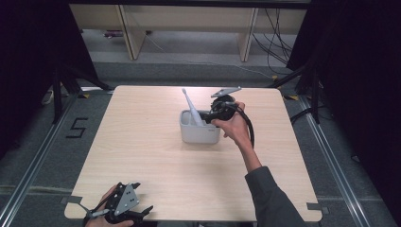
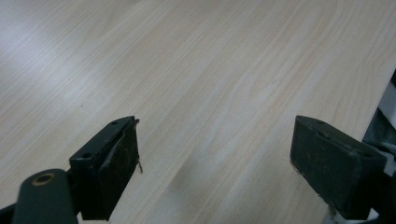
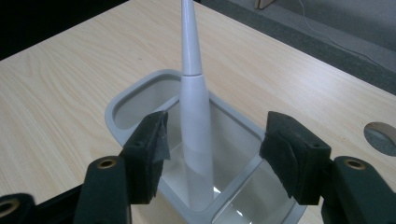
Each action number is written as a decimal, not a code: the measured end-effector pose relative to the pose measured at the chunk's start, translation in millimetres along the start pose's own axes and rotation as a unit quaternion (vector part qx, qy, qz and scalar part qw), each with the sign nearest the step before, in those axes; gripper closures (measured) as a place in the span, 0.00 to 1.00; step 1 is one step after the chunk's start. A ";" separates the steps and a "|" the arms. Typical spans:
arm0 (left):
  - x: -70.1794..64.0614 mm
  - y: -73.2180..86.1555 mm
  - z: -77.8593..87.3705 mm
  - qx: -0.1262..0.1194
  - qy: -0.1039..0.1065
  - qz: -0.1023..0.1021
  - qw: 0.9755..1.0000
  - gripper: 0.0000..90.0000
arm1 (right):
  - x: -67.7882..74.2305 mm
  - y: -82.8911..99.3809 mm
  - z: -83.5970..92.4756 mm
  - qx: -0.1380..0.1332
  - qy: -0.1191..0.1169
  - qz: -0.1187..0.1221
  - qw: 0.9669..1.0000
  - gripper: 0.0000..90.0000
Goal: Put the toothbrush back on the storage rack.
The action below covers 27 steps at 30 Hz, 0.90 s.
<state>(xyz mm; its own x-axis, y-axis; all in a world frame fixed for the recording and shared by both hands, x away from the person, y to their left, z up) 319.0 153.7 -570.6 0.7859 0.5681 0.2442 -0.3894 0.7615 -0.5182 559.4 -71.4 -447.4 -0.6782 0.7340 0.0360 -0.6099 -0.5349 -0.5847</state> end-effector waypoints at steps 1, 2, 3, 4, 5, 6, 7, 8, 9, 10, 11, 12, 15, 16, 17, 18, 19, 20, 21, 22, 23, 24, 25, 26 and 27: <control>0.1 0.0 0.2 0.000 0.000 0.000 1.000 0.17 | -0.5 -0.9 0.6 -0.005 0.002 0.004 1.000 0.44; 0.2 -0.1 0.2 0.000 0.000 0.000 1.000 0.17 | -0.4 -0.9 1.6 -0.005 0.000 0.002 1.000 0.43; 0.2 -0.1 0.2 0.000 -0.001 0.000 1.000 0.17 | 0.6 -0.5 2.6 -0.003 -0.001 -0.004 1.000 0.42; 0.2 -0.1 0.2 0.000 -0.001 0.000 1.000 0.17 | -0.5 -1.1 2.8 -0.008 0.002 0.001 1.000 0.41; 0.1 -0.1 0.2 0.000 -0.001 0.000 1.000 0.17 | 0.4 -0.6 3.7 -0.007 -0.003 -0.003 1.000 0.41; 0.0 -0.1 0.1 0.000 0.000 0.000 1.000 0.17 | -0.3 -0.3 4.3 -0.011 0.002 -0.001 1.000 0.41; 0.1 -0.1 0.1 0.000 0.000 0.000 1.000 0.17 | 1.4 -0.9 4.4 -0.015 -0.006 0.001 1.000 0.40; 0.2 0.0 0.0 0.000 -0.001 0.000 1.000 0.17 | 1.7 0.6 4.9 -0.013 -0.005 -0.006 1.000 0.40; 0.1 0.0 0.0 0.000 0.000 0.000 1.000 0.17 | -0.9 0.8 5.6 -0.016 0.002 0.009 1.000 0.39; 0.1 0.1 -0.1 0.001 0.000 0.000 1.000 0.17 | -1.0 1.9 5.8 -0.015 0.002 0.007 1.000 0.39; 0.0 0.1 -0.1 0.001 0.000 0.000 1.000 0.17 | -0.2 2.4 5.4 -0.021 -0.003 0.007 1.000 0.39; 0.0 0.2 -0.1 0.001 0.000 -0.001 1.000 0.17 | -0.1 3.4 6.0 -0.023 -0.001 -0.004 1.000 0.39; 0.0 0.1 -0.1 0.001 0.000 0.000 1.000 0.17 | -1.9 7.1 9.0 -0.019 -0.003 -0.003 1.000 0.39; 0.0 0.2 -0.1 0.001 0.000 0.000 1.000 0.17 | -4.9 7.7 10.2 -0.022 0.005 0.008 1.000 0.39; 1.2 1.2 0.1 0.006 -0.003 -0.005 1.000 0.17 | -3.8 8.7 11.0 -0.022 0.000 -0.002 1.000 0.39; 1.2 1.2 0.1 0.006 -0.003 -0.005 1.000 0.17 | -3.7 9.4 12.2 -0.024 0.000 -0.007 1.000 0.39; 1.2 1.1 0.1 0.006 -0.004 -0.005 1.000 0.17 | -4.2 10.1 13.0 -0.025 -0.002 -0.004 1.000 0.39; 1.1 1.1 0.1 0.006 -0.003 -0.006 1.000 0.17 | -3.9 10.9 14.9 -0.024 -0.001 -0.008 1.000 0.38; 1.1 1.3 0.1 0.007 -0.003 -0.006 1.000 0.17 | -4.7 10.6 15.2 -0.029 0.000 -0.002 1.000 0.38; 1.1 1.2 -0.1 0.006 -0.003 -0.006 1.000 0.17 | -2.5 10.9 16.5 -0.030 -0.006 -0.004 1.000 0.38; 1.2 1.4 -0.3 0.007 -0.002 -0.007 1.000 0.17 | -4.7 12.0 18.0 -0.030 0.003 0.006 1.000 0.38; 1.3 1.5 -0.1 0.008 -0.003 -0.008 1.000 0.17 | -3.7 12.4 18.2 -0.032 0.001 0.005 0.999 0.38; 1.3 1.1 0.0 0.006 -0.004 -0.006 1.000 0.17 | -2.4 13.7 19.7 -0.031 0.001 0.003 1.000 0.38; 1.5 1.4 0.2 0.008 -0.006 -0.006 1.000 0.17 | -1.5 14.1 19.3 -0.034 -0.001 0.009 0.999 0.38; 1.4 1.4 0.2 0.008 -0.005 -0.006 1.000 0.17 | 0.7 16.1 20.6 -0.030 -0.005 0.000 1.000 0.37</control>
Point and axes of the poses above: each handheld gripper's, and its own axes: z roughly backward along the jaws, y roughly out of its underside, x roughly to its left, the point moved 10 cm from there along -z, roughly forward along the jaws, and after that the axes turned 15 degrees about x, right-handed, at the moved point
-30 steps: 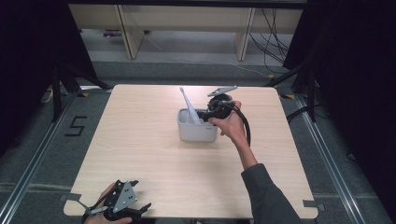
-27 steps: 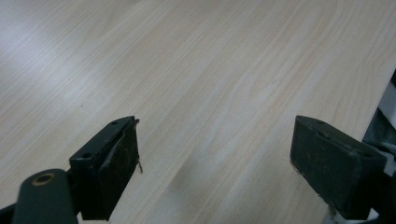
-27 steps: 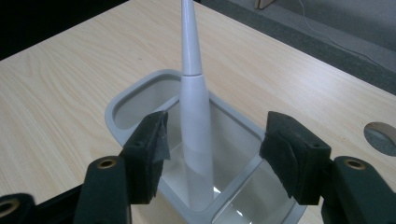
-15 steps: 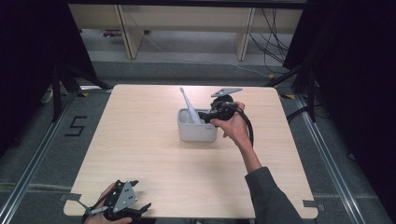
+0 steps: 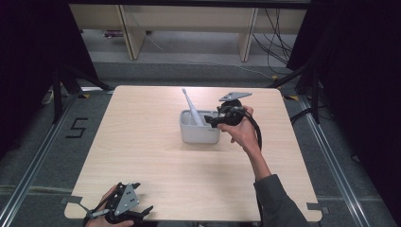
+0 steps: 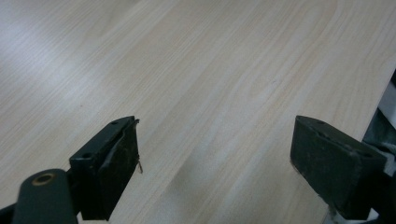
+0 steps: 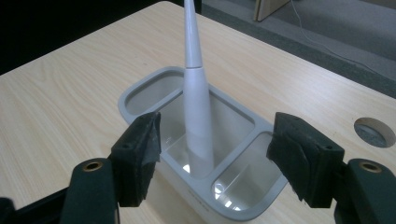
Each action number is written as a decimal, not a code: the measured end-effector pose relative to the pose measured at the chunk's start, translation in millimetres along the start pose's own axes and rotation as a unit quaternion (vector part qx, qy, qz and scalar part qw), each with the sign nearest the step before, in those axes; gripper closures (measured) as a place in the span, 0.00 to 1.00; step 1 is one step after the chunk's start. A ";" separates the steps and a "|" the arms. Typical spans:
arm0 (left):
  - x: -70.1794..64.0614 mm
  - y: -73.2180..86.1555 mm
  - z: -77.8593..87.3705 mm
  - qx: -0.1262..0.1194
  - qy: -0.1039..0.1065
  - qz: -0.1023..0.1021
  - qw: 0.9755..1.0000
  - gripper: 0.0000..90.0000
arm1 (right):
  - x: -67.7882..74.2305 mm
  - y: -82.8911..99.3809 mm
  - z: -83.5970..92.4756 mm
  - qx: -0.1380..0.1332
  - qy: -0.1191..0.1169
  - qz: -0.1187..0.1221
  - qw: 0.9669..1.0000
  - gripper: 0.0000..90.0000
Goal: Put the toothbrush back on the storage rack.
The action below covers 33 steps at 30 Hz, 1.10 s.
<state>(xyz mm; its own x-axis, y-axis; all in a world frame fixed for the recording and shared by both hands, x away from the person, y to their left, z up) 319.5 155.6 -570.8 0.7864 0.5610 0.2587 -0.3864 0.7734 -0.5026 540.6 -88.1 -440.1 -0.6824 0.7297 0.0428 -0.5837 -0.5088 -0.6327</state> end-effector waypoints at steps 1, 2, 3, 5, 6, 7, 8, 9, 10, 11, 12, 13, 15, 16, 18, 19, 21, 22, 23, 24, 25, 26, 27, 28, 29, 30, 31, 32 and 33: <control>-0.2 0.0 -0.1 0.000 0.001 0.000 1.000 0.17 | -1.1 -0.8 -0.2 -0.010 0.004 0.009 1.000 0.37; -0.1 0.1 -0.1 0.001 0.001 -0.001 1.000 0.17 | 0.9 2.0 1.0 -0.002 0.000 0.000 1.000 0.37; -0.3 -0.1 -0.1 0.000 0.002 0.000 1.000 0.17 | 2.1 3.5 1.3 -0.002 -0.001 0.002 1.000 0.37; -0.1 0.1 -0.2 0.000 0.001 -0.001 1.000 0.17 | 2.8 5.8 2.4 -0.003 -0.001 0.004 1.000 0.36; -0.7 0.4 -0.4 0.001 0.003 0.004 1.000 0.17 | 2.1 6.0 3.0 -0.008 0.000 0.007 1.000 0.36; -0.6 0.3 -0.4 0.001 0.003 0.003 1.000 0.17 | 4.1 7.4 4.0 -0.007 -0.005 -0.001 1.000 0.36; -0.7 0.4 -0.4 0.001 0.003 0.003 1.000 0.17 | 3.0 7.0 3.9 -0.015 -0.002 0.008 1.000 0.36; -0.1 0.2 -0.1 0.001 0.001 -0.001 1.000 0.17 | 5.3 8.9 5.5 -0.011 -0.007 -0.002 1.000 0.36; -0.5 -0.4 -0.4 -0.002 0.002 0.003 1.000 0.17 | 3.7 8.7 5.9 -0.016 -0.003 0.007 1.000 0.36; -1.0 -0.6 -0.4 -0.004 0.004 0.004 1.000 0.17 | 5.1 10.9 7.6 -0.014 -0.005 0.001 1.000 0.36; -0.4 0.4 -0.1 0.002 0.004 -0.002 1.000 0.17 | 3.6 11.0 8.4 -0.018 -0.001 0.011 1.000 0.36; -0.3 0.8 0.1 0.004 0.004 -0.004 1.000 0.17 | 6.6 12.1 8.9 -0.020 -0.008 0.002 1.000 0.36; -0.9 0.1 -0.5 0.000 0.002 0.005 1.000 0.17 | 6.0 15.1 11.0 -0.022 -0.004 0.005 1.000 0.36; -0.7 0.5 -0.5 0.001 0.003 0.002 1.000 0.17 | 7.1 16.0 10.7 -0.026 -0.007 0.009 1.000 0.36; -1.8 -0.4 -0.7 -0.003 0.006 0.007 1.000 0.17 | 8.0 20.8 11.6 -0.022 -0.006 0.010 1.000 0.36; -1.7 -0.4 -0.7 -0.003 0.005 0.008 1.000 0.17 | 8.9 22.5 11.8 -0.025 -0.005 0.003 1.000 0.36; -0.6 0.5 -0.3 0.002 0.003 0.002 1.000 0.17 | 9.2 26.5 12.2 -0.017 -0.009 0.010 1.000 0.36; 0.0 0.1 -0.1 0.001 0.000 -0.002 1.000 0.17 | 9.2 26.6 12.5 -0.022 -0.011 0.017 1.000 0.36; 0.1 0.1 0.0 0.001 0.000 -0.002 1.000 0.17 | 10.0 29.2 14.2 -0.017 -0.011 0.004 1.000 0.36; 0.8 -0.5 -0.7 -0.002 -0.006 0.001 1.000 0.17 | 11.6 31.3 15.3 -0.012 -0.013 -0.003 1.000 0.36; 1.1 -0.2 -0.6 0.000 -0.007 -0.001 1.000 0.17 | 9.6 30.6 15.1 -0.019 -0.011 0.012 1.000 0.36; 1.2 0.1 -0.3 0.001 -0.007 -0.004 1.000 0.17 | 11.1 31.9 16.1 -0.021 -0.014 -0.002 1.000 0.36; 0.8 0.0 -0.3 0.001 -0.006 -0.003 1.000 0.17 | 8.9 32.9 17.7 -0.019 -0.006 0.007 1.000 0.36; -1.0 -1.2 -0.2 -0.005 0.000 0.002 1.000 0.17 | 9.3 32.6 17.7 -0.022 -0.008 0.009 1.000 0.36; -0.8 -1.5 -0.3 -0.007 -0.001 0.004 1.000 0.17 | 10.5 34.2 18.2 -0.021 -0.010 -0.001 1.000 0.36; -0.5 -1.5 -0.2 -0.007 -0.002 0.004 1.000 0.17 | 8.8 34.9 19.2 -0.018 -0.008 0.012 1.000 0.36; -0.5 -1.5 -0.2 -0.007 -0.002 0.003 1.000 0.17 | 9.7 36.7 20.0 -0.015 -0.008 0.003 1.000 0.35; -0.6 -1.4 -0.2 -0.007 -0.001 0.003 1.000 0.17 | 8.4 36.7 20.3 -0.017 -0.004 0.014 1.000 0.35; -0.6 -1.4 -0.3 -0.006 -0.001 0.003 1.000 0.17 | 9.5 37.7 20.7 -0.015 -0.006 0.010 1.000 0.35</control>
Point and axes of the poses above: each handheld gripper's, and its own axes: z roughly backward along the jaws, y roughly out of its underside, x roughly to its left, the point moved 10 cm from there along -z, roughly forward along the jaws, and after that the axes turned 15 degrees about x, right-handed, at the moved point
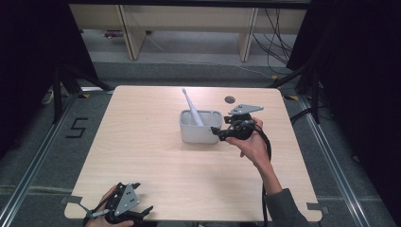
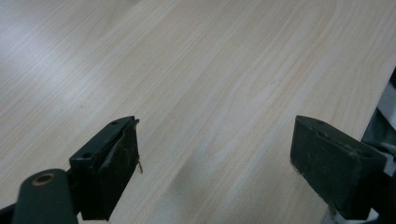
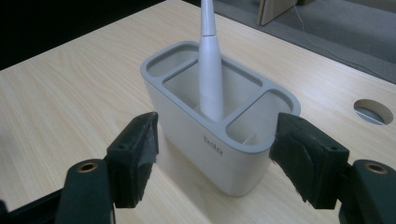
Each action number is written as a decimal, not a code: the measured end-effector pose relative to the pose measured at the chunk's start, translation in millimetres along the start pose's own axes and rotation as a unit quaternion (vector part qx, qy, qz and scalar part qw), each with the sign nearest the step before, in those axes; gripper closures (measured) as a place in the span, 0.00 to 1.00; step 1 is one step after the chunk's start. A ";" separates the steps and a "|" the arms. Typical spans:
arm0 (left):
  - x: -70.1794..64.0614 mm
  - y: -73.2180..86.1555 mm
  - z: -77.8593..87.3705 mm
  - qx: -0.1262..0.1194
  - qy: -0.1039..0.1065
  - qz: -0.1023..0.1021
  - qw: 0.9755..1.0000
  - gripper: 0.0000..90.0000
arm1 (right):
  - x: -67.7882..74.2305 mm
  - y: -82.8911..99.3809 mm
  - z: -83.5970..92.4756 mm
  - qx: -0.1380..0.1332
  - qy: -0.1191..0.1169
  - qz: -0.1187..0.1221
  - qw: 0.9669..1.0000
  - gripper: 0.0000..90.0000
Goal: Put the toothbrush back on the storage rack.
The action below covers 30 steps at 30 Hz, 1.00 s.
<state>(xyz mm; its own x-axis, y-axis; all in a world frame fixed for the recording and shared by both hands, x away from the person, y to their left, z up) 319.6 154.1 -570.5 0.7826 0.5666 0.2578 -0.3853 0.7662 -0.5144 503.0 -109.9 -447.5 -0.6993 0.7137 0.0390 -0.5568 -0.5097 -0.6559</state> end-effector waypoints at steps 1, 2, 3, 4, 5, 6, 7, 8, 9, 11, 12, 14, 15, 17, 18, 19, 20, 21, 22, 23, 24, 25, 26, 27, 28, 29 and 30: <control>-0.1 0.0 -0.1 0.000 0.000 0.000 1.000 0.17 | 1.8 0.4 -0.4 -0.002 -0.003 -0.008 1.000 0.35; -0.2 0.1 0.0 0.001 0.000 -0.001 1.000 0.17 | 1.3 0.9 -0.1 -0.003 -0.001 -0.002 1.000 0.35; -0.4 -0.1 0.0 0.000 0.001 -0.001 1.000 0.17 | 0.5 1.8 0.8 0.000 0.003 0.004 1.000 0.35; -0.6 0.1 0.2 0.001 0.003 -0.001 1.000 0.17 | 1.3 2.6 1.1 0.001 0.003 0.004 1.000 0.35; -0.6 0.0 0.2 0.001 0.003 -0.001 1.000 0.17 | 3.3 3.4 0.6 0.001 0.001 -0.003 1.000 0.35; -0.2 -0.3 0.2 -0.001 0.000 0.001 1.000 0.17 | 2.4 4.5 1.2 0.004 0.004 0.007 1.000 0.35; 0.1 -0.1 0.3 0.000 -0.001 -0.001 1.000 0.17 | 3.2 5.5 0.7 0.003 0.005 0.006 1.000 0.35; 0.0 -0.1 0.2 0.000 0.000 -0.001 1.000 0.17 | 5.2 7.1 0.5 0.006 -0.001 0.001 1.000 0.35; -0.9 0.3 0.5 0.002 0.005 -0.002 1.000 0.17 | 5.3 8.2 1.0 0.009 -0.001 0.006 1.000 0.35; -1.3 0.2 0.4 0.002 0.006 -0.002 1.000 0.17 | 6.7 9.3 1.2 0.007 -0.001 0.001 1.000 0.35; -1.3 0.2 0.4 0.002 0.006 -0.002 1.000 0.17 | 6.8 9.7 1.5 0.007 -0.004 0.008 1.000 0.35; -1.0 -0.1 0.6 0.000 0.005 -0.001 1.000 0.17 | 7.9 11.5 3.5 0.008 -0.002 0.003 1.000 0.35; -0.8 0.1 0.5 0.001 0.005 -0.001 1.000 0.17 | 7.2 11.6 4.4 0.007 -0.001 0.011 1.000 0.35; -1.1 0.2 0.4 0.002 0.005 -0.002 1.000 0.17 | 9.0 13.0 4.4 0.004 0.000 0.004 1.000 0.34; -1.2 0.1 0.4 0.002 0.006 -0.002 1.000 0.17 | 8.5 14.0 4.6 0.006 -0.001 0.012 1.000 0.34; -1.2 0.0 0.6 0.002 0.006 -0.002 1.000 0.17 | 8.3 15.1 5.1 0.007 0.002 0.010 1.000 0.34; -1.4 -0.1 0.7 0.001 0.007 -0.002 1.000 0.17 | 8.9 17.0 5.2 0.011 -0.002 0.009 1.000 0.34; -1.4 -0.1 0.7 0.001 0.007 -0.002 1.000 0.17 | 7.5 16.9 4.9 0.005 0.005 0.010 1.000 0.34; -1.0 -0.1 0.8 0.001 0.005 -0.001 1.000 0.17 | 7.6 18.3 5.1 0.007 0.004 0.010 1.000 0.34; -1.0 -0.2 0.7 -0.001 0.005 0.000 1.000 0.17 | 8.4 19.9 5.5 0.011 -0.001 0.010 1.000 0.34; -0.9 -0.1 0.7 0.000 0.005 0.000 1.000 0.17 | 9.2 21.8 6.1 0.014 -0.001 0.002 1.000 0.34; -1.0 -0.1 0.7 0.001 0.005 -0.001 1.000 0.17 | 10.7 23.0 6.4 0.016 -0.004 -0.005 1.000 0.34; -1.0 -0.1 0.7 0.001 0.005 -0.001 1.000 0.17 | 8.1 22.9 6.4 0.012 0.001 0.012 1.000 0.34; -1.4 0.1 0.9 0.003 0.007 -0.003 1.000 0.17 | 9.2 24.3 7.0 0.014 0.000 0.002 1.000 0.34; -1.3 0.0 0.9 0.002 0.007 -0.003 1.000 0.17 | 8.9 24.2 7.0 0.009 0.002 0.002 1.000 0.34; -0.9 -0.1 0.9 0.001 0.005 -0.001 1.000 0.17 | 9.7 25.8 7.9 0.015 -0.001 0.006 1.000 0.34; -1.1 -0.1 0.9 0.001 0.006 -0.001 1.000 0.17 | 8.3 26.3 8.8 0.014 0.005 0.011 1.000 0.34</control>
Point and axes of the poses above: each handheld gripper's, and its own axes: z roughly backward along the jaws, y roughly out of its underside, x roughly to its left, the point moved 10 cm from there along -z, roughly forward along the jaws, and after that the axes turned 15 degrees about x, right-handed, at the moved point
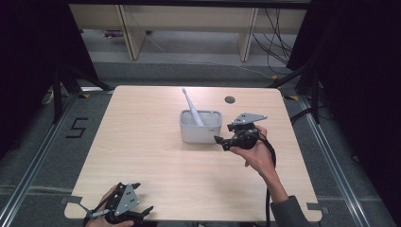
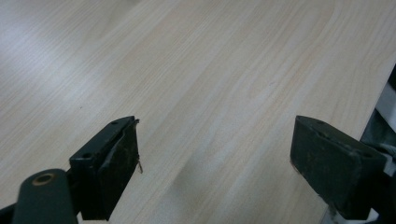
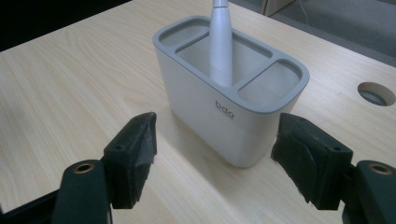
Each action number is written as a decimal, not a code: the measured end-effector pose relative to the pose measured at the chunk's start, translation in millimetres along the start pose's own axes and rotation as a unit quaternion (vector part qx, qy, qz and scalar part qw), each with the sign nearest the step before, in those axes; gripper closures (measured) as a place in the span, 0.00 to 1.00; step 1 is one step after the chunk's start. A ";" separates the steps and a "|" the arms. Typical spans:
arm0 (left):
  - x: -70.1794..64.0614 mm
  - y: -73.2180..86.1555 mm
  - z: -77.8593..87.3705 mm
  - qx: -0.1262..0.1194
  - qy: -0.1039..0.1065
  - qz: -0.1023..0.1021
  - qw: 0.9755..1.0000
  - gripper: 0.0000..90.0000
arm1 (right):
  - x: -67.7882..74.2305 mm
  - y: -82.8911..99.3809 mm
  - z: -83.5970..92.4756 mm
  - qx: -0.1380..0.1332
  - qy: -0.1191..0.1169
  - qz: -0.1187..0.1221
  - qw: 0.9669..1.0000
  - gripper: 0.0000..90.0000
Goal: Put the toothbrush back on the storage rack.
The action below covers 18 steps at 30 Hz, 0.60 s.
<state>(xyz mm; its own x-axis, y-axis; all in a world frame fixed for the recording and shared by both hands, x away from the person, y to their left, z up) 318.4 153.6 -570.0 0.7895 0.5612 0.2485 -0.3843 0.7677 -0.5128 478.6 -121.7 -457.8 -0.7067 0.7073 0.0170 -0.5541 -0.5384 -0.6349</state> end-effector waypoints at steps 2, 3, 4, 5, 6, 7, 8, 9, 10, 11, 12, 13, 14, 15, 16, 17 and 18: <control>0.3 0.0 -0.1 0.000 -0.002 0.000 1.000 0.17 | 2.3 1.3 -0.5 -0.001 -0.006 -0.001 1.000 0.34; 0.2 0.0 0.0 0.000 -0.002 0.000 1.000 0.17 | 3.0 2.1 -0.5 0.000 -0.010 0.001 1.000 0.34; -0.6 -0.1 -0.2 -0.001 0.000 0.005 1.000 0.17 | 4.2 4.4 0.6 0.005 -0.007 -0.014 1.000 0.34; 0.3 -0.5 -0.4 -0.002 -0.005 0.006 1.000 0.17 | 2.4 4.6 0.9 0.004 -0.003 -0.001 1.000 0.34; 1.1 -0.5 -0.1 -0.002 -0.007 0.001 1.000 0.17 | 3.6 5.7 0.7 0.004 -0.005 -0.005 1.000 0.34; 0.9 -0.5 -0.1 -0.002 -0.006 0.002 1.000 0.17 | 3.9 7.2 1.2 0.007 -0.004 -0.008 1.000 0.34; 0.9 -0.5 -0.2 -0.002 -0.006 0.003 1.000 0.17 | 3.2 8.1 1.6 0.007 -0.002 -0.002 1.000 0.34; 1.0 -0.5 -0.2 -0.002 -0.007 0.002 1.000 0.17 | 4.3 9.6 1.4 0.009 -0.005 -0.006 1.000 0.34; 0.9 -0.5 -0.2 -0.002 -0.006 0.002 1.000 0.17 | 2.5 10.3 1.9 0.007 0.001 0.000 1.000 0.34; 0.2 -0.4 -0.4 -0.002 -0.005 0.006 1.000 0.17 | 2.1 11.0 1.7 0.005 0.001 0.003 1.000 0.33; 0.7 -0.5 -0.3 -0.002 -0.006 0.003 1.000 0.17 | 3.1 12.9 1.3 0.008 -0.003 0.003 1.000 0.33; 1.0 -0.4 -0.2 -0.002 -0.006 0.001 1.000 0.17 | 3.6 15.1 1.5 0.011 -0.004 -0.001 1.000 0.33; 0.9 -0.5 -0.2 -0.002 -0.006 0.002 1.000 0.17 | 3.9 16.5 1.3 0.009 -0.003 -0.007 1.000 0.33; 1.0 -0.5 -0.2 -0.002 -0.006 0.002 1.000 0.17 | 4.1 17.8 1.3 0.011 -0.006 0.002 1.000 0.33; 0.9 -0.5 -0.2 -0.002 -0.006 0.002 1.000 0.17 | 3.6 19.6 1.9 0.012 -0.004 0.001 1.000 0.33; 0.9 -0.4 -0.2 -0.002 -0.006 0.002 1.000 0.17 | 4.9 21.5 1.7 0.013 -0.005 -0.009 1.000 0.33; 0.9 -0.3 -0.2 -0.001 -0.006 0.001 1.000 0.17 | 5.0 23.1 2.1 0.015 -0.008 -0.006 1.000 0.33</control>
<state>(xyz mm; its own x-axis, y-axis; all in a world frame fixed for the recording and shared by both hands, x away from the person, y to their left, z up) 319.3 153.8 -569.8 0.7824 0.5667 0.2580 -0.3849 0.7659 -0.5151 461.3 -131.6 -470.8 -0.7065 0.7067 0.0368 -0.5759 -0.5439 -0.6104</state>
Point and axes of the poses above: each handheld gripper's, and its own axes: z roughly backward along the jaws, y roughly out of its underside, x roughly to its left, the point moved 10 cm from there along -z, roughly forward along the jaws, and after that the axes turned 15 degrees about x, right-handed, at the moved point
